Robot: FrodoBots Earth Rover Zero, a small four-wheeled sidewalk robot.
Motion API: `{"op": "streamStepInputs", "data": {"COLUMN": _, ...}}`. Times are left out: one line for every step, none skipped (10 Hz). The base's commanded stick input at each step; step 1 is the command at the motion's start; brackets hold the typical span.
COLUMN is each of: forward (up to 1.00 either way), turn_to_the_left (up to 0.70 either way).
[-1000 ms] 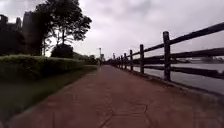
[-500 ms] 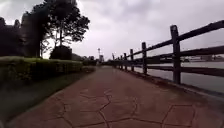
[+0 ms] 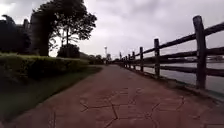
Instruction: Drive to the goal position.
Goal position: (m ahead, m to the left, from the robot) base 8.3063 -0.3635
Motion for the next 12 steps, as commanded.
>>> {"op": "streamStepInputs", "data": {"forward": 1.0, "turn_to_the_left": 0.16}}
{"op": "streamStepInputs", "data": {"forward": 1.0, "turn_to_the_left": 0.01}}
{"op": "streamStepInputs", "data": {"forward": 1.0, "turn_to_the_left": 0.0}}
{"op": "streamStepInputs", "data": {"forward": 1.0, "turn_to_the_left": 0.0}}
{"op": "streamStepInputs", "data": {"forward": 1.0, "turn_to_the_left": 0.0}}
{"op": "streamStepInputs", "data": {"forward": 1.0, "turn_to_the_left": 0.0}}
{"op": "streamStepInputs", "data": {"forward": 1.0, "turn_to_the_left": 0.0}}
{"op": "streamStepInputs", "data": {"forward": 1.0, "turn_to_the_left": 0.0}}
{"op": "streamStepInputs", "data": {"forward": 1.0, "turn_to_the_left": 0.0}}
{"op": "streamStepInputs", "data": {"forward": 1.0, "turn_to_the_left": 0.0}}
{"op": "streamStepInputs", "data": {"forward": 1.0, "turn_to_the_left": 0.0}}
{"op": "streamStepInputs", "data": {"forward": 1.0, "turn_to_the_left": 0.0}}
